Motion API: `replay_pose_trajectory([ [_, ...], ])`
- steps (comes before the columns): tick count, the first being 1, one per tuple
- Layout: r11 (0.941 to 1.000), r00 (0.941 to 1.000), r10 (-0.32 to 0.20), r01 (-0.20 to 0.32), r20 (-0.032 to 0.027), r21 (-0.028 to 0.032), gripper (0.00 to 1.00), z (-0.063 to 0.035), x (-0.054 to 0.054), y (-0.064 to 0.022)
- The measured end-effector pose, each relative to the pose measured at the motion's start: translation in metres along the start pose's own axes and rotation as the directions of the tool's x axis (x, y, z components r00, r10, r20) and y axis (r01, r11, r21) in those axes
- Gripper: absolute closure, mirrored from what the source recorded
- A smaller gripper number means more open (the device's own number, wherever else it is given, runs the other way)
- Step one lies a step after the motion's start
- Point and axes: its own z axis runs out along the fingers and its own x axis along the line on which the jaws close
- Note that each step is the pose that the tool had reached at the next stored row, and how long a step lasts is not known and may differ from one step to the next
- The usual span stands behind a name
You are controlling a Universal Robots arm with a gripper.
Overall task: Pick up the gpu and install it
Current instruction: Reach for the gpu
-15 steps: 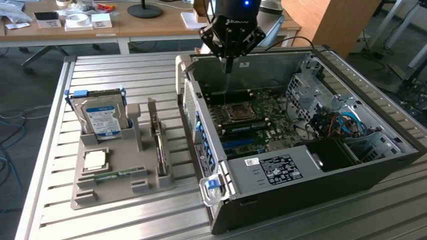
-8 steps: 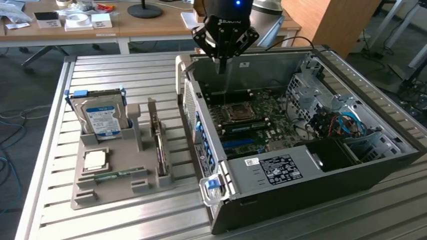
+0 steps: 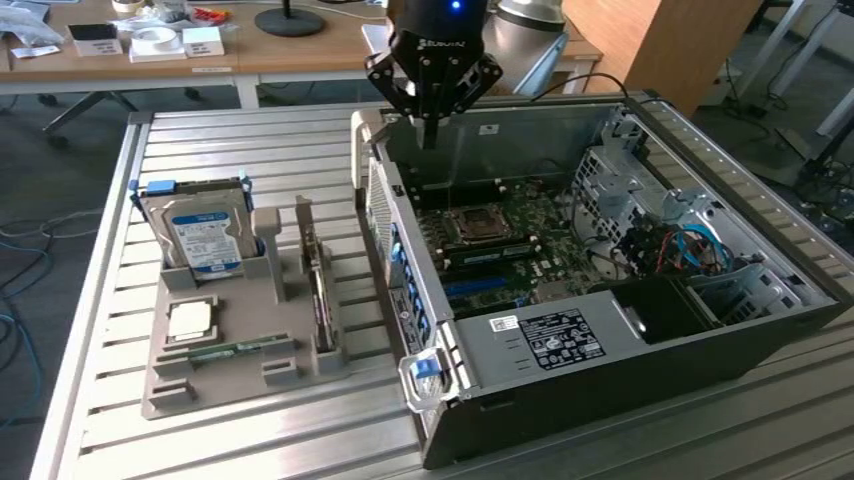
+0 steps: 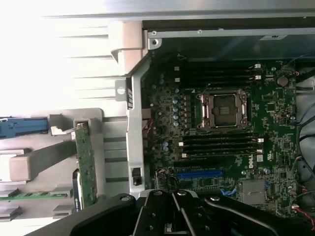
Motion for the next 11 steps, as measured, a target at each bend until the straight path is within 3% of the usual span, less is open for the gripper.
replay_pose_trajectory([
  [11, 1.0, 1.0, 0.0, 0.0, 0.0014, -0.0002, 0.89, -0.0005, 0.018, -0.0014],
])
